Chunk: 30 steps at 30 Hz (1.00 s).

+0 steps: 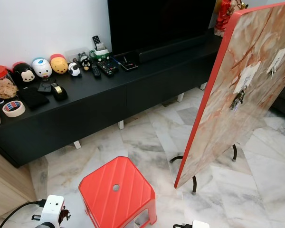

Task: Hang keys on a hook

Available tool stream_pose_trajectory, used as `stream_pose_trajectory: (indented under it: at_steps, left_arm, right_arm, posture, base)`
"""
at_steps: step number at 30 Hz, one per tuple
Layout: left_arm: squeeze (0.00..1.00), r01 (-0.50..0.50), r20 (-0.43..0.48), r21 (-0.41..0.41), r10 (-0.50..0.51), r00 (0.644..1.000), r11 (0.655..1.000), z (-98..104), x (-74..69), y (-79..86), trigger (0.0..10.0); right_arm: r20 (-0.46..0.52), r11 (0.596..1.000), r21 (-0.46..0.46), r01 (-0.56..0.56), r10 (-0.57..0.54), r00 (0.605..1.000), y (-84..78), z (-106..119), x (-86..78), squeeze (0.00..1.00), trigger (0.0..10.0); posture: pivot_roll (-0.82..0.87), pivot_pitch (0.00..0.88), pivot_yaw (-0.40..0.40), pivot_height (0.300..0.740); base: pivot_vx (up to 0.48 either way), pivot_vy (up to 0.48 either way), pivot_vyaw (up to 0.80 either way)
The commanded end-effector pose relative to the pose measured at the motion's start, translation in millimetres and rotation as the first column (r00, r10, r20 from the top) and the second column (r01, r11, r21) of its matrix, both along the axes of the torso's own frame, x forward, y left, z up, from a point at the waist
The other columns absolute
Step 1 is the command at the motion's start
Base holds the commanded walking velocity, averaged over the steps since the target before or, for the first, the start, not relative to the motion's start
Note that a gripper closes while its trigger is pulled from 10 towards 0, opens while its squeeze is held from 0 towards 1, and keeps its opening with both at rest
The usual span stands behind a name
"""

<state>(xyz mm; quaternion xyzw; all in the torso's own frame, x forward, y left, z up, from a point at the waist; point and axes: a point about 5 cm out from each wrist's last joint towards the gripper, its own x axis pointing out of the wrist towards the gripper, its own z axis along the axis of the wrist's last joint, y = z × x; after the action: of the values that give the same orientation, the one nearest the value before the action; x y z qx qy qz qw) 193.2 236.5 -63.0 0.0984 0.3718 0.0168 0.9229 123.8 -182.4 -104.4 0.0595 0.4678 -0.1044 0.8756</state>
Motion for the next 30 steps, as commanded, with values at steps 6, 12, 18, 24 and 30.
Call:
stream_pose_trajectory:
  at_steps: [6, 12, 18, 24, 30]
  left_arm:
    - [0.0, -0.041, -0.114, -0.147, 0.024, 0.993, 0.988, -8.8, -0.6, -17.2, 10.0]
    - [0.0, -0.041, -0.114, -0.147, 0.024, 0.993, 0.988, -8.8, -0.6, -17.2, 10.0]
    - [0.0, -0.041, -0.114, -0.147, 0.024, 0.993, 0.988, -8.8, -0.6, -17.2, 10.0]
    - [0.0, -0.041, -0.114, -0.147, 0.024, 0.993, 0.988, -8.8, -0.6, -17.2, 10.0]
    - [0.0, -0.041, -0.114, -0.147, 0.024, 0.993, 0.988, -8.8, -0.6, -17.2, 10.0]
  right_arm:
    - [0.066, 0.991, 0.083, 0.106, -0.111, 0.992, 0.8, 14.9, 46.4, 0.0, 10.0]
    - [0.066, 0.991, 0.083, 0.106, -0.111, 0.992, 0.8, 14.9, 46.4, 0.0, 10.0]
    - [0.066, 0.991, 0.083, 0.106, -0.111, 0.992, 0.8, 14.9, 46.4, 0.0, 10.0]
    - [0.066, 0.991, 0.083, 0.106, -0.111, 0.992, 0.8, 14.9, 46.4, 0.0, 10.0]
    - [0.066, 0.991, 0.083, 0.106, -0.111, 0.992, 0.8, 14.9, 46.4, 0.0, 10.0]
  posture:
    - [-0.01, 0.0, -0.055, 0.74]
    - [-0.01, 0.0, -0.055, 0.74]
    - [-0.01, 0.0, -0.055, 0.74]
    - [-0.01, 0.0, -0.055, 0.74]
    - [-0.01, 0.0, -0.055, 0.74]
  base:
    - [0.0, 0.0, 0.0]
    - [0.0, 0.0, 0.0]
    - [0.0, 0.0, 0.0]
    - [0.0, 0.0, 0.0]
    - [0.0, 0.0, 0.0]
